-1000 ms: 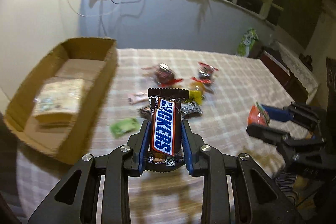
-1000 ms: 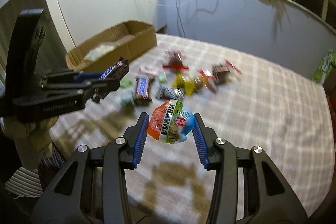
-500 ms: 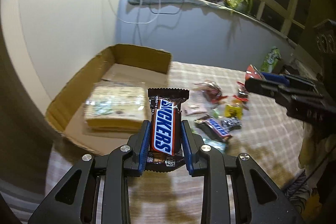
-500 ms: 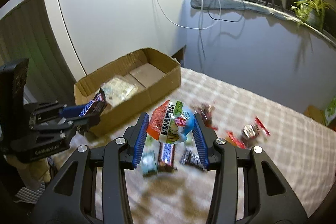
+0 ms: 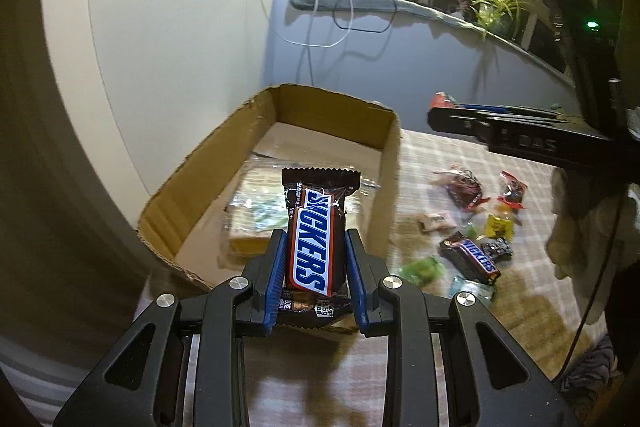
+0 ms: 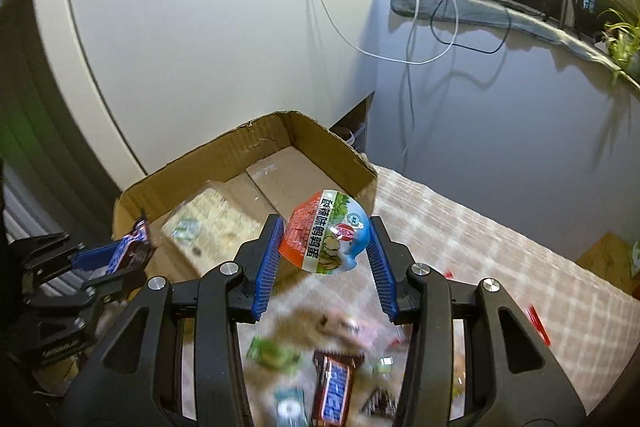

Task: Organize snacks
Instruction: 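Carry the Snickers bar and egg candy into the box and release both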

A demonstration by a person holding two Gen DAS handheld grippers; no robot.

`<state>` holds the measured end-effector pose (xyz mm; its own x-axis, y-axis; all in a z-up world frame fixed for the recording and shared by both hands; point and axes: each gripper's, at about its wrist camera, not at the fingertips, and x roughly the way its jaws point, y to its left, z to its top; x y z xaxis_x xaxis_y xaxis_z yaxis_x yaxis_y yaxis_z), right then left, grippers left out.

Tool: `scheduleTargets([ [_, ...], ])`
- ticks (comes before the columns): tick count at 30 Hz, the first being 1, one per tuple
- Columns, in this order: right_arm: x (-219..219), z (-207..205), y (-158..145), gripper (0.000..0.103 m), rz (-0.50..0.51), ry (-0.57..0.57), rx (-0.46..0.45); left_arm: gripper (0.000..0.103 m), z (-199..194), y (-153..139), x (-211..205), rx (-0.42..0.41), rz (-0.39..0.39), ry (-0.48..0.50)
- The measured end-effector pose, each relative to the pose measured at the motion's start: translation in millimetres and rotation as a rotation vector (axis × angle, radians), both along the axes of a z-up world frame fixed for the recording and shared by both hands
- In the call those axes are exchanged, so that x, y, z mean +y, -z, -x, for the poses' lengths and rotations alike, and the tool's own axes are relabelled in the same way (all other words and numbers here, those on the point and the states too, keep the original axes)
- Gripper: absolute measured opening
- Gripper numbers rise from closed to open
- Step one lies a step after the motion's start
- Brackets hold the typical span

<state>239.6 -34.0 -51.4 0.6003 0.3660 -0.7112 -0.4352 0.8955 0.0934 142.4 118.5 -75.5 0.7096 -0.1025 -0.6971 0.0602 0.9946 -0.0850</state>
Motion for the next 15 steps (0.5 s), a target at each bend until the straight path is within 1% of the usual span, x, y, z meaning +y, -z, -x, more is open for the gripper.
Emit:
scheduleTargets([
  [9,33,-44,23,0.045,0.023,-0.029,0.039,0.027,-7,6,19,0.006,-0.005,-0.045],
  [15,48,-56,36,0.046,0.035,-0.047,0.062,0.027,-10,7,20,0.020,-0.005,-0.047],
])
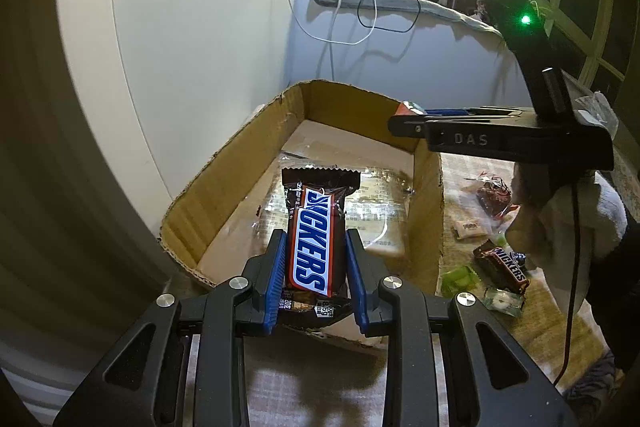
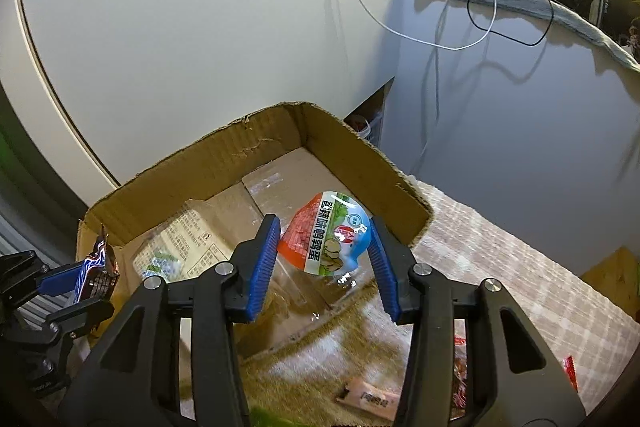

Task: Organize snacks
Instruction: 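Carry the Snickers bar and egg candy into the box and release both, then grasp the teal mint packet with the left tool while the right tool grasps a red-wrapped candy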

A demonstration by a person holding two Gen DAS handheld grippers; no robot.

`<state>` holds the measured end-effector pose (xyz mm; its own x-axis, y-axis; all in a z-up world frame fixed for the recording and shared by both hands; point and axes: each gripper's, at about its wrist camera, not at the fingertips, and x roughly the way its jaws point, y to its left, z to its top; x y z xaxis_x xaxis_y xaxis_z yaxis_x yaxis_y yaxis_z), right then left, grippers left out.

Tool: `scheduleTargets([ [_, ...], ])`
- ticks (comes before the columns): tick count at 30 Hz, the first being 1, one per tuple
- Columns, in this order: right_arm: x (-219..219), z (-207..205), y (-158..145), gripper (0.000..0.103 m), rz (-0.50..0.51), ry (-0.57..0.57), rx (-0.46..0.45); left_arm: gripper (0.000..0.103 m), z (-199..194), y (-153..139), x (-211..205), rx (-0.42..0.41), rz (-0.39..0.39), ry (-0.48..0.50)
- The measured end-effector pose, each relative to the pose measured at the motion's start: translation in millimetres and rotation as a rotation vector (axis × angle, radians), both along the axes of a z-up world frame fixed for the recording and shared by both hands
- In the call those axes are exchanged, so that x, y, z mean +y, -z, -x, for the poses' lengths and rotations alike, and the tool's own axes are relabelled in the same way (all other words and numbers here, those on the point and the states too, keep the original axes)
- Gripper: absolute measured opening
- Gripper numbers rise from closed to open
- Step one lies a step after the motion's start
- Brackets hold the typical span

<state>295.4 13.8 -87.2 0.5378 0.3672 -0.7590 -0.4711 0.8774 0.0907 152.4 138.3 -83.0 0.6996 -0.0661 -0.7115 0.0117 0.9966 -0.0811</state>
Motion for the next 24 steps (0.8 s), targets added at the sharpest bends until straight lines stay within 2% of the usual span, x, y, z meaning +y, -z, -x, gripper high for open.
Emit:
scheduleTargets([
  [5,5,-1,3,0.051,0.012,-0.003,0.000,0.030,-1,-1,-1,-0.006,-0.004,-0.007],
  [6,5,-2,3,0.055,0.014,-0.003,-0.001,0.035,0,-2,-1,-0.007,-0.002,-0.008],
  [7,5,-1,2,0.065,0.016,-0.002,-0.007,0.046,0,-3,-1,-0.010,-0.003,-0.013],
  [8,5,0,0,0.073,0.018,0.001,-0.018,0.049,0,-3,-1,-0.014,-0.003,-0.019],
  [14,2,8,-10,0.086,0.019,0.001,-0.051,0.050,3,-8,-1,-0.027,-0.001,-0.022],
  [24,-13,30,-28,0.086,0.024,0.002,-0.076,0.050,17,-19,-10,-0.050,0.003,0.003],
])
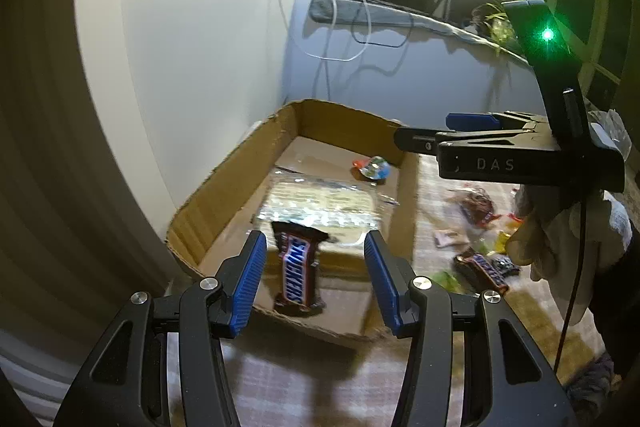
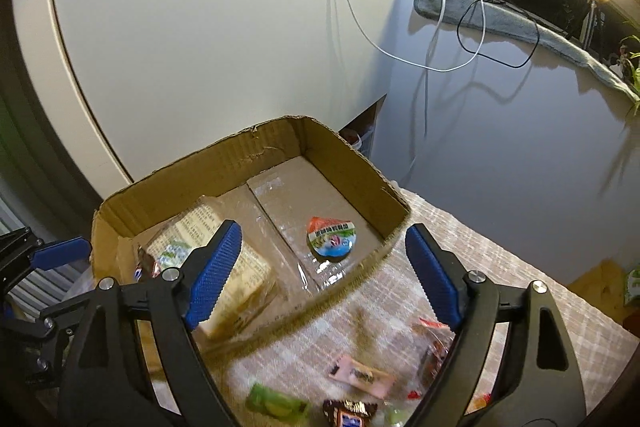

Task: Organize snacks
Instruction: 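Grasp the teal mint packet with the left tool while the right tool grasps a red-wrapped candy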

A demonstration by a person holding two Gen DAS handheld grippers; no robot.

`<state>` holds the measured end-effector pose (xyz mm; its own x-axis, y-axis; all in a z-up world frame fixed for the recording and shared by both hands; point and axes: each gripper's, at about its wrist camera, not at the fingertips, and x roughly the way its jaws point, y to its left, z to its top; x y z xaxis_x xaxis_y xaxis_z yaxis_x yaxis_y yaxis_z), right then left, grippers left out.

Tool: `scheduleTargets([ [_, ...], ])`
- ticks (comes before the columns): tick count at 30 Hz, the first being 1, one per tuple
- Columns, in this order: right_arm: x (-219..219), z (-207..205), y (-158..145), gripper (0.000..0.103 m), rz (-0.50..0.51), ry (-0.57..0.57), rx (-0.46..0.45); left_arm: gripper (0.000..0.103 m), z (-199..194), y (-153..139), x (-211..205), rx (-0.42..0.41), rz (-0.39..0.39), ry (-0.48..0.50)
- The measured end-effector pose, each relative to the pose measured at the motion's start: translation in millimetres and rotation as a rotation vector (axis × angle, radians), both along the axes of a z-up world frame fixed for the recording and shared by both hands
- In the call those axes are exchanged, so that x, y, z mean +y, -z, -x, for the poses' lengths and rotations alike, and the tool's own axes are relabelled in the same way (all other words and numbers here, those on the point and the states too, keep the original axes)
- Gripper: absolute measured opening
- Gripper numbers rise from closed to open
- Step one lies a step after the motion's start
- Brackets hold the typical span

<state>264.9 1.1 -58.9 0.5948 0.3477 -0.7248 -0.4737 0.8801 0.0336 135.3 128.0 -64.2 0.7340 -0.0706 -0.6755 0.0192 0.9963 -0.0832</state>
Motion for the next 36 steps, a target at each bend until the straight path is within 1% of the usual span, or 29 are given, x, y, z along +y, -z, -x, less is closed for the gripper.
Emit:
scheduleTargets([
  [7,-33,30,-17,0.086,-0.014,0.026,-0.021,0.050,19,-6,-21,-0.064,-0.055,0.038],
  [10,-49,43,-21,0.086,-0.016,0.036,-0.026,0.050,26,-6,-31,-0.053,-0.040,0.051],
  [14,-74,64,-23,0.086,0.005,0.051,-0.045,0.050,32,-3,-45,-0.031,-0.017,0.077],
  [16,-86,74,-21,0.086,0.009,0.053,-0.045,0.050,34,0,-54,-0.009,0.000,0.096],
  [20,-111,92,-12,0.086,0.032,0.061,-0.019,0.049,39,8,-73,0.019,0.023,0.129],
  [24,-136,103,0,0.086,0.039,0.078,0.031,0.045,42,18,-91,0.048,0.049,0.160],
  [28,-158,107,14,0.086,0.054,0.106,0.061,0.042,42,29,-108,0.086,0.069,0.190],
  [30,-166,108,21,0.083,0.052,0.106,0.086,0.041,41,33,-114,0.099,0.080,0.199],
  [32,-174,108,29,0.075,0.057,0.105,0.114,0.041,41,37,-120,0.113,0.085,0.206],
  [36,-192,105,40,0.074,0.060,0.148,0.130,0.041,39,42,-130,0.131,0.075,0.213],
])
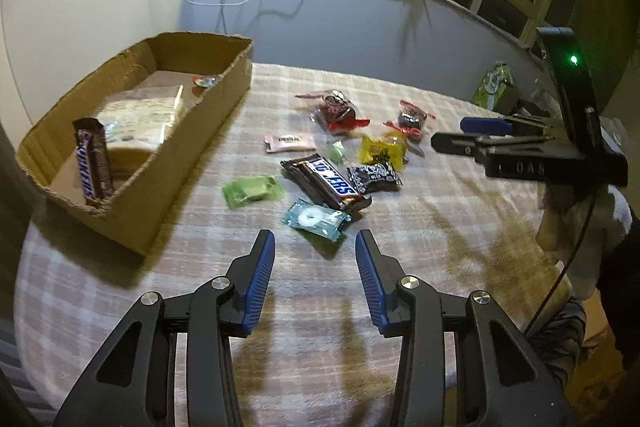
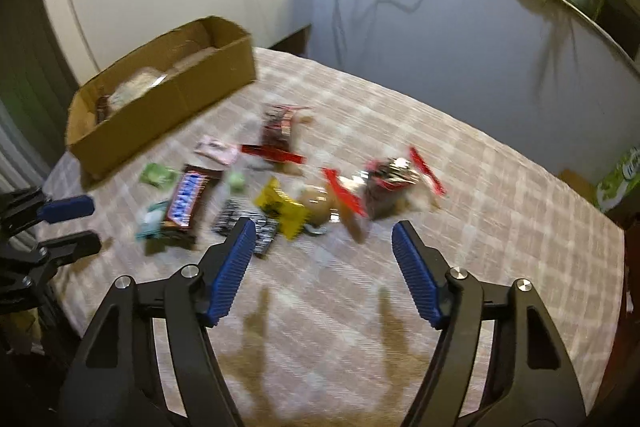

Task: Organize snacks
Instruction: 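Grasp the teal mint packet with the left tool while the right tool grasps a red-wrapped candy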

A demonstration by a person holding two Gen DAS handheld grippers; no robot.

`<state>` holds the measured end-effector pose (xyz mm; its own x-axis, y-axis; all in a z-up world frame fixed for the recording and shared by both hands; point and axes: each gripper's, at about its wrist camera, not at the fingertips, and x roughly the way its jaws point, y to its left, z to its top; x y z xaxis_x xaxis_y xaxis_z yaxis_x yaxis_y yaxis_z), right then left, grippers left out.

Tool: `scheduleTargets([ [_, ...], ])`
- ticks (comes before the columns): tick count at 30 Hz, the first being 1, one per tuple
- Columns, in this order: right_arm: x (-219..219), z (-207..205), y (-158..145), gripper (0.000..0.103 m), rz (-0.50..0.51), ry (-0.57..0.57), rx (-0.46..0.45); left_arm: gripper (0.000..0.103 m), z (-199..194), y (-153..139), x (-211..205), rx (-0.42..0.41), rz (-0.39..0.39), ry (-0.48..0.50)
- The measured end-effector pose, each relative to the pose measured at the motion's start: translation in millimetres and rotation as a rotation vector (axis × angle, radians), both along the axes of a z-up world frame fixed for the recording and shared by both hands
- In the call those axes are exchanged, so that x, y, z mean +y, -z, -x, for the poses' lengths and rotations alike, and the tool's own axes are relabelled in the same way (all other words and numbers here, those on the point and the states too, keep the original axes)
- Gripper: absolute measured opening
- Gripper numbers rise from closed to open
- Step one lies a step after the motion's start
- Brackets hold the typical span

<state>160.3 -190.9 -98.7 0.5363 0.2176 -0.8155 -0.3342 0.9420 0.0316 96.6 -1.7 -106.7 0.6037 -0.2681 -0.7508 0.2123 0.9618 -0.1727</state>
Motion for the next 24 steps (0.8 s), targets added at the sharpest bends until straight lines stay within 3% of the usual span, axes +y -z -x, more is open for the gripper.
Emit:
scheduleTargets([
  [12,-43,-61,21,0.074,-0.115,0.185,0.061,0.041,-12,21,-16,0.060,-0.033,0.026],
  [18,-41,-80,35,0.074,-0.146,0.211,0.098,0.042,-28,29,-23,0.060,-0.098,0.009],
  [24,-35,-87,43,0.074,-0.116,0.204,0.096,0.042,-34,33,-19,0.054,-0.132,0.001],
])
